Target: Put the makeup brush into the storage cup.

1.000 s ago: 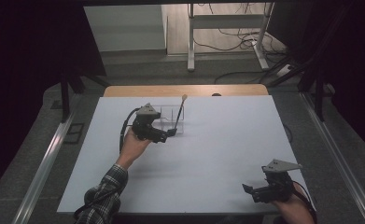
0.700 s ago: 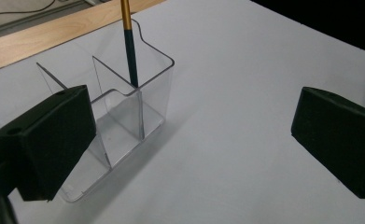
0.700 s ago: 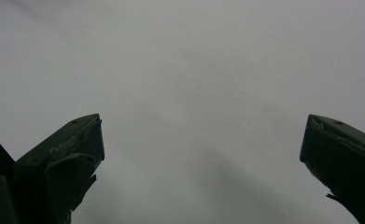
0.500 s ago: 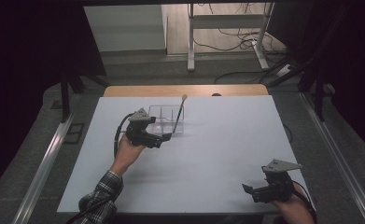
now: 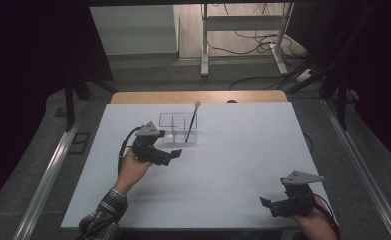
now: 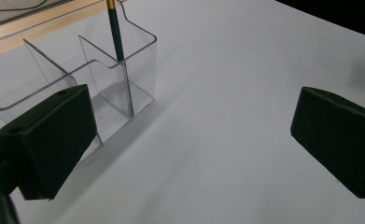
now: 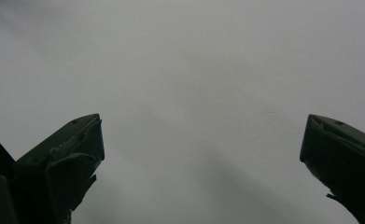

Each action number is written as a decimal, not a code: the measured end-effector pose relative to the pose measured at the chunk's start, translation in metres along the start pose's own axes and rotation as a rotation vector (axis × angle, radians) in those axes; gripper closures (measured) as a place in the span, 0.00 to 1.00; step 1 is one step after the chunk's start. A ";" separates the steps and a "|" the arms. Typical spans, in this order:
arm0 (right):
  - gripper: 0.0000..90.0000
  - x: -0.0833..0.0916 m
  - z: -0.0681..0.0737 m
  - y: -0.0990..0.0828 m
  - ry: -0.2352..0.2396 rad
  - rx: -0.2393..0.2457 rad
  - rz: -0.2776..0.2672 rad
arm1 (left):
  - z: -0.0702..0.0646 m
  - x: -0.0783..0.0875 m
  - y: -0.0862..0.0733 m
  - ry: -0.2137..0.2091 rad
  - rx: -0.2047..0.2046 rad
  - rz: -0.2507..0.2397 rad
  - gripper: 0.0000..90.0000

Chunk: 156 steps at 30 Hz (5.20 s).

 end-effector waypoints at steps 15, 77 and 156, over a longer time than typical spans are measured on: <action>0.00 0.000 0.000 0.000 -0.001 0.002 -0.005 | -0.008 0.011 -0.015 -0.008 0.021 0.001 0.00; 0.00 0.002 -0.003 0.000 -0.004 -0.020 -0.016 | -0.031 0.055 -0.077 0.040 0.072 0.008 0.00; 0.00 0.001 -0.003 0.000 -0.014 -0.015 -0.014 | -0.026 0.126 -0.196 0.196 0.265 0.129 0.00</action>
Point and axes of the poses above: each handheld gripper's, and its own axes: x roughly backward along the jaws, y roughly out of its top, z roughly to its left, the point moved 4 cm from there along -x, roughly forward along the jaws, and after that the axes turned 9 degrees about z, right-handed, at the moved point
